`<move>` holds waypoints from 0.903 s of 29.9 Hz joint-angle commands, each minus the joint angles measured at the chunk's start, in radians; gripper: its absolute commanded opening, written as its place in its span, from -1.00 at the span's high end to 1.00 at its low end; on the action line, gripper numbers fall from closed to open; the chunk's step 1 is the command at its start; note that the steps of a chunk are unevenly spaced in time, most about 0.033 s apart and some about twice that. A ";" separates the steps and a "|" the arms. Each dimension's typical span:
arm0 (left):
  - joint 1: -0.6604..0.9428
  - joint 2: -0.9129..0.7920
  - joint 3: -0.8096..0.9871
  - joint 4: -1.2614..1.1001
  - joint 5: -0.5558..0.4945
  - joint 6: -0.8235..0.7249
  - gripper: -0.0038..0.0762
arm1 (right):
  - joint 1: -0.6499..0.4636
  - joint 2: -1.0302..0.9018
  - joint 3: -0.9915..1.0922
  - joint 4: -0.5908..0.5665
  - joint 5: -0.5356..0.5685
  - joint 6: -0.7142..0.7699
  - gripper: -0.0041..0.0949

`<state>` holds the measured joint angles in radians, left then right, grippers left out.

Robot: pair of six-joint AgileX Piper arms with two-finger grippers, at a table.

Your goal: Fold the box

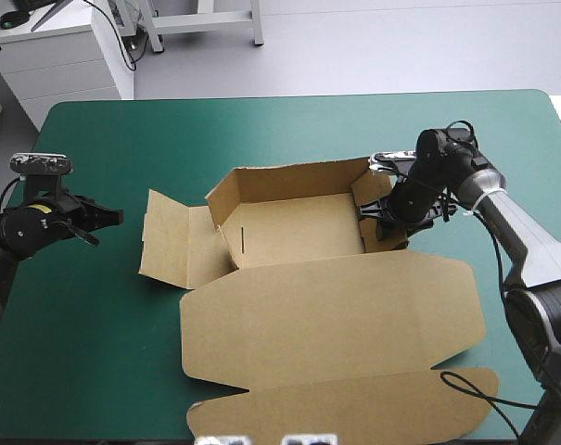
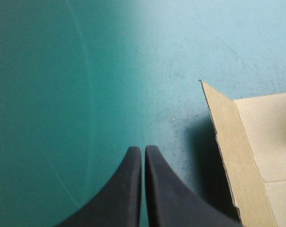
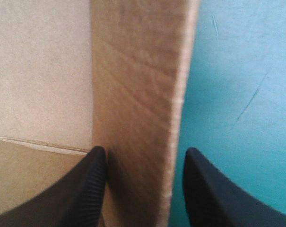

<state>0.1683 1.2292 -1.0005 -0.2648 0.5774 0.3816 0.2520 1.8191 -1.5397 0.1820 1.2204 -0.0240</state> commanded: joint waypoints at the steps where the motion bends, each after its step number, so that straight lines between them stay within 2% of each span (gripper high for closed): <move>1: 0.001 -0.020 -0.024 -0.027 -0.056 -0.010 0.88 | 0.000 -0.040 -0.020 0.012 0.028 -0.032 0.48; 4: 0.001 -0.020 -0.024 -0.027 -0.054 -0.011 0.88 | 0.000 -0.032 -0.020 0.025 0.028 -0.060 0.91; 5: 0.001 -0.020 -0.024 -0.028 -0.054 -0.011 0.88 | 0.000 -0.030 -0.020 0.033 0.028 -0.067 0.95; 15: 0.001 0.014 -0.024 -0.023 -0.051 -0.073 0.88 | -0.027 -0.054 -0.020 0.090 0.030 -0.144 0.95; 18: 0.001 0.054 -0.024 -0.017 -0.057 -0.073 0.88 | -0.068 -0.116 -0.020 0.144 0.030 -0.181 0.96; 27: 0.031 0.139 -0.035 -0.027 -0.133 -0.073 0.88 | -0.183 -0.333 -0.020 0.143 0.030 -0.227 0.96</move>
<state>0.1768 1.3803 -1.0005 -0.2708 0.5178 0.3177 0.1049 1.5801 -1.5299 0.2767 1.2322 -0.2330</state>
